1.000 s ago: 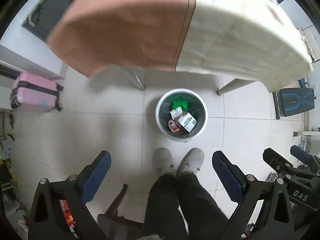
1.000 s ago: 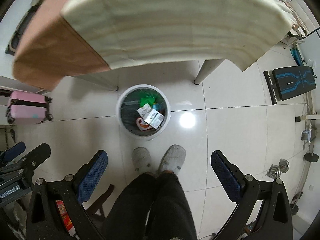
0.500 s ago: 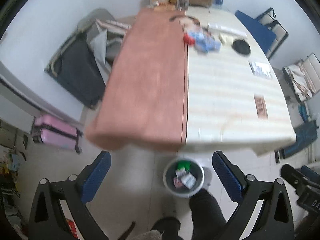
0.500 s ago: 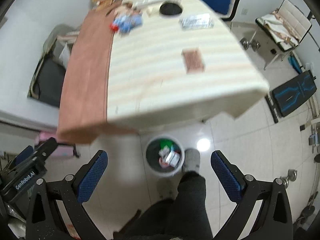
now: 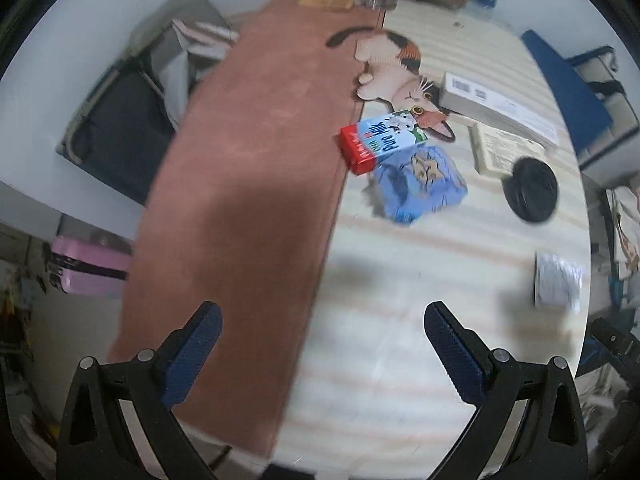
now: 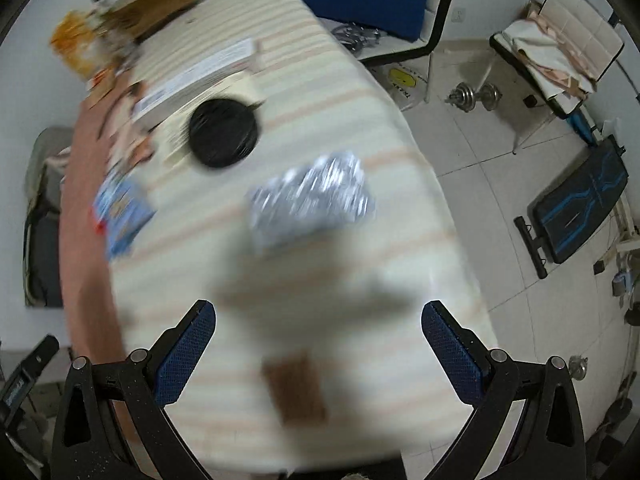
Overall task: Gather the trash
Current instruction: 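Move both tools back up toward the table, then grasp the blue snack bag with the left tool while the right tool grasps the foil blister pack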
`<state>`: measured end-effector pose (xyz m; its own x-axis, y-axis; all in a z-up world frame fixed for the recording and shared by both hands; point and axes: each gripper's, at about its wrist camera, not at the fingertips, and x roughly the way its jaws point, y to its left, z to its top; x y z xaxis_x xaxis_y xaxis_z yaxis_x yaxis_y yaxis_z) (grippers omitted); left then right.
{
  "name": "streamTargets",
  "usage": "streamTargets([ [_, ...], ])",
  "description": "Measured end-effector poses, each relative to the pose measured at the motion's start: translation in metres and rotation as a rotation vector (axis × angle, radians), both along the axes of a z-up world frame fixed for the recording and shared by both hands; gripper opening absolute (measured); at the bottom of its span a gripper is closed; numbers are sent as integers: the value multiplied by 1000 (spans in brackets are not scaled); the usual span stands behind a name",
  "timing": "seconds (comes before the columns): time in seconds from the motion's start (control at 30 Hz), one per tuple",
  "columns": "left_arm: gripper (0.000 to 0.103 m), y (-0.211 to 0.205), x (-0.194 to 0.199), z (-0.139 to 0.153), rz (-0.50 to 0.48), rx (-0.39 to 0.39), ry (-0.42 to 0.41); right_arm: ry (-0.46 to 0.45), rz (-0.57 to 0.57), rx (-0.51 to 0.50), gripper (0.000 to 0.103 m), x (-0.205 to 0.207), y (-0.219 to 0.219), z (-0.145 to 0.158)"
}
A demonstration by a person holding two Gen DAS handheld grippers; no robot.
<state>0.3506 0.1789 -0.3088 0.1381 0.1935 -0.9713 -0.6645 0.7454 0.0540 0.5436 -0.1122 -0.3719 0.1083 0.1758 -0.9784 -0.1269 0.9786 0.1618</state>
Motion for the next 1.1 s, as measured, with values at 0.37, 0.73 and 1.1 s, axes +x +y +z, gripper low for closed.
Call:
streamTargets([
  [0.37,103,40,95,-86,66,-107,97,-1,203,-128,63,62,63,-67],
  [0.73,4,26,94,-62,1,-75,7,-52,178,-19,0,44,55,-44],
  [1.1,2,-14,52,-31,-41,43,30,-42,373,46,18,36,76,-6],
])
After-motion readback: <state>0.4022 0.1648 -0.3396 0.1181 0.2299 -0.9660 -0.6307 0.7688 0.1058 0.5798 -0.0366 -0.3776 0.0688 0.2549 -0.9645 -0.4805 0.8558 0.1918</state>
